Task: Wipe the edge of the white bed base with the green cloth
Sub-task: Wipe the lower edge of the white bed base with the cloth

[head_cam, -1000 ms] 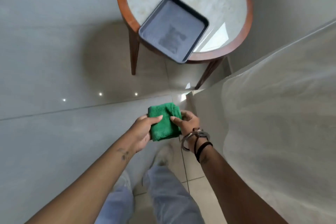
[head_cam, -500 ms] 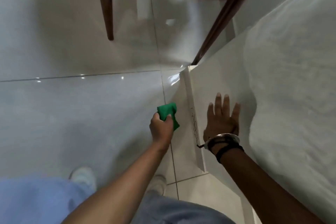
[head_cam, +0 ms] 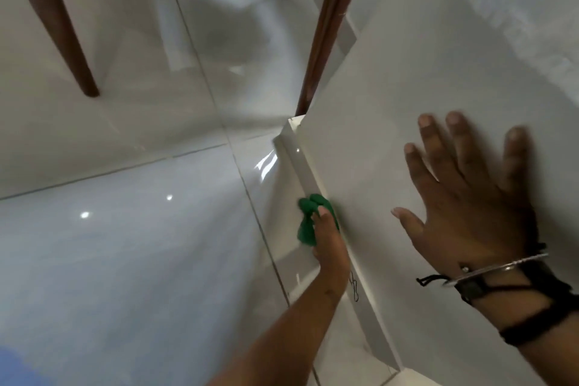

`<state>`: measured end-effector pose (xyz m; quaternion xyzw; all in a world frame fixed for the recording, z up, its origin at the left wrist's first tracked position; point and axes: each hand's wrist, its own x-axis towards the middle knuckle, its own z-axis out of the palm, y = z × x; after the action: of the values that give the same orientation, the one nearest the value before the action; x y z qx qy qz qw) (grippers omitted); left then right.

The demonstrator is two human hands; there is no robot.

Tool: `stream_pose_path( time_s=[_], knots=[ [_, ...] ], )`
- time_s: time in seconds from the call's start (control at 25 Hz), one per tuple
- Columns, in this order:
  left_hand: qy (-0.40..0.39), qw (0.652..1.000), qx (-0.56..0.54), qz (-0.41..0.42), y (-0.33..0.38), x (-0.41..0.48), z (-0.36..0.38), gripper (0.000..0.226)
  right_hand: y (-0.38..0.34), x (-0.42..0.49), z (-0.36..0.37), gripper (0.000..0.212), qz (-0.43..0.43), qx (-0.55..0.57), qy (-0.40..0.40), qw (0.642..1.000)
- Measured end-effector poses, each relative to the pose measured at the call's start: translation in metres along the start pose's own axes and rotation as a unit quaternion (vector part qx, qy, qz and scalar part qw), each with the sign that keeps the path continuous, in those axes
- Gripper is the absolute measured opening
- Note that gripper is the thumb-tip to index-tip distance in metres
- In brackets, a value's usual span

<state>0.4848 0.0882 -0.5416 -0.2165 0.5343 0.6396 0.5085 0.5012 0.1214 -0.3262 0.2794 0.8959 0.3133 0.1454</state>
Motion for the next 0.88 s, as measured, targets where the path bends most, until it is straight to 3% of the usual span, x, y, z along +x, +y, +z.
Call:
stream_pose_path(
  time_s=[0.08, 0.16, 0.28, 0.44, 0.56, 0.76, 0.88],
  knots=[
    [-0.069, 0.996, -0.063, -0.005, -0.008, 0.001, -0.012, 0.080, 0.003, -0.004, 0.004, 0.095, 0.012, -0.059, -0.016, 0.998],
    [-0.108, 0.994, -0.022, 0.009, -0.013, 0.000, -0.018, 0.084, -0.001, -0.006, 0.008, 0.101, 0.018, -0.120, -0.033, 0.992],
    [-0.093, 0.994, 0.048, 0.024, -0.026, -0.005, -0.009, 0.075, -0.004, -0.003, 0.008, 0.103, 0.025, -0.157, -0.029, 0.987],
    [-0.078, 0.991, 0.097, 0.043, -0.051, -0.012, -0.004, 0.081, -0.009, -0.003, 0.013, 0.104, 0.017, -0.178, -0.041, 0.983],
    [-0.066, 0.987, 0.145, 0.018, -0.064, -0.023, 0.001, 0.075, -0.009, -0.006, 0.019, 0.105, 0.013, -0.197, -0.041, 0.979],
    [-0.099, 0.994, 0.034, -0.043, -0.079, -0.044, -0.012, 0.082, -0.010, -0.006, 0.018, 0.104, 0.040, -0.172, -0.017, 0.984],
    [-0.092, 0.996, 0.013, -0.001, -0.070, -0.044, -0.015, 0.081, -0.012, -0.008, 0.018, 0.101, 0.047, -0.161, -0.009, 0.986]
  ],
)
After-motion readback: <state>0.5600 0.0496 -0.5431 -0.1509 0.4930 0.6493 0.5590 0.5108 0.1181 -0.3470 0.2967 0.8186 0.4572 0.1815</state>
